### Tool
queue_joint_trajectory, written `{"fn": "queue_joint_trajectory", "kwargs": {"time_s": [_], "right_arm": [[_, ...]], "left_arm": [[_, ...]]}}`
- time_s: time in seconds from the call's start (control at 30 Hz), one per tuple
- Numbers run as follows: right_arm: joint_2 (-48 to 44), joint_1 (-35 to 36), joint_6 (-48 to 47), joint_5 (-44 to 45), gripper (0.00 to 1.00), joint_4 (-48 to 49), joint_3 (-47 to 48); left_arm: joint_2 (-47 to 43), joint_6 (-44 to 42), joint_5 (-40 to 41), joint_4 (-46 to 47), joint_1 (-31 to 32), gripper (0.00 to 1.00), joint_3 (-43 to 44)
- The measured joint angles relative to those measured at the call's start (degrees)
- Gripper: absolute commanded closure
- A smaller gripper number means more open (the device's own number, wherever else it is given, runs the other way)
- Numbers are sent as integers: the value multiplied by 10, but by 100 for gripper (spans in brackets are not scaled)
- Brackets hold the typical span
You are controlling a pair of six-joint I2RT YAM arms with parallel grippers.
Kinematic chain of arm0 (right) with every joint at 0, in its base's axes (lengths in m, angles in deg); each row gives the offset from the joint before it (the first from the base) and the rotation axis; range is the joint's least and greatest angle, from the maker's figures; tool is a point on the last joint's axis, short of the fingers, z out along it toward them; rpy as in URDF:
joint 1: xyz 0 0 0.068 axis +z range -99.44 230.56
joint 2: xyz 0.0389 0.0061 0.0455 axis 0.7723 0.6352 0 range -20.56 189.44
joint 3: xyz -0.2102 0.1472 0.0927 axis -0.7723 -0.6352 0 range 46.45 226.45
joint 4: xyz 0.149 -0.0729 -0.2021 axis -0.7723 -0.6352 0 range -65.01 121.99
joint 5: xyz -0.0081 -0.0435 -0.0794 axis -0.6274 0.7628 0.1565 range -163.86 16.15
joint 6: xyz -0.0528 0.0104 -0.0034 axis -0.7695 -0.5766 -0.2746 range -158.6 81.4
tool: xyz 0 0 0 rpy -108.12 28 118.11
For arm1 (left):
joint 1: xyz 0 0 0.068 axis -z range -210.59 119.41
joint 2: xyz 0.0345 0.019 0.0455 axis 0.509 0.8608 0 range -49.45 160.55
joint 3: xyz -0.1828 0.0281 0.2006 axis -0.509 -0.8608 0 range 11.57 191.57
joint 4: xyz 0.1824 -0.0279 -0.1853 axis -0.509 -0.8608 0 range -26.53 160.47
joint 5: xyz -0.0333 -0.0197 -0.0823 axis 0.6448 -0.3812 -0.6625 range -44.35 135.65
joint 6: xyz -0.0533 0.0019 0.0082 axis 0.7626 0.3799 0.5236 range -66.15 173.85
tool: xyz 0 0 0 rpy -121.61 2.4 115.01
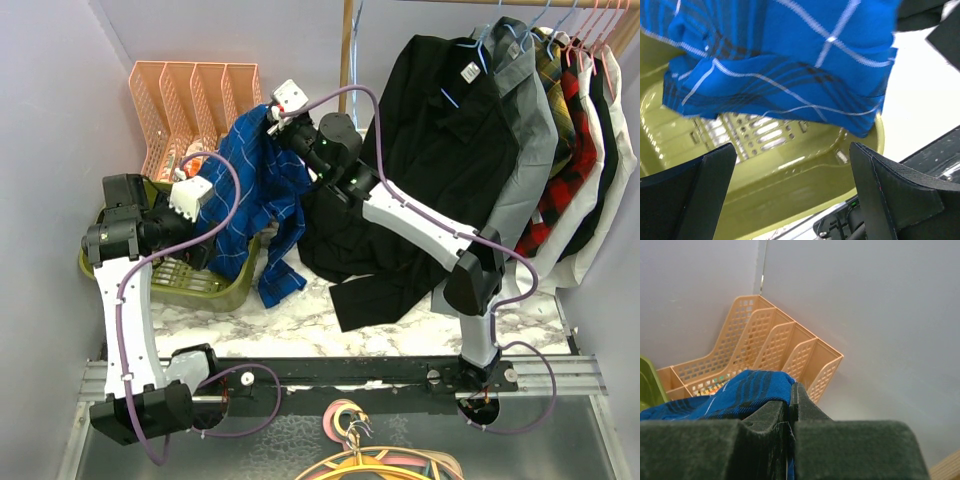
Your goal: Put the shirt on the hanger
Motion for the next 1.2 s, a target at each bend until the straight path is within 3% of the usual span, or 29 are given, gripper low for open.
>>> {"fn": "queue_joint_trajectory", "kwargs": {"time_s": [0.13,0.4,0.63,0.73,0.8,0.83,0.87,0.9,1.03,1.2], "right_arm": [[2,-9,5,17,99,-24,9],[15,-30,18,46,99,-75,51],[15,-33,31,47,99,-86,40],[15,-33,38,47,99,-86,30],[15,-33,43,47,99,-86,22],[15,-33,44,46,99,-86,17],[15,-33,46,46,99,-86,14],[15,-33,47,46,99,-86,11],[14,-33,53,44,99,-86,1],[-12,-33,63,24,99,-88,-28]], "left_arm": [[13,-3,-43,-6,27,1,16],[30,51,-18,29,197,1,-25],[38,83,50,94,213,1,-36],[43,90,74,125,224,13,-57],[50,93,88,139,231,32,-77],[55,95,92,143,234,50,-87],[59,98,97,148,237,81,-96],[63,103,97,150,239,100,-101],[70,115,99,154,253,100,-88],[75,78,169,122,254,100,-2]]}}
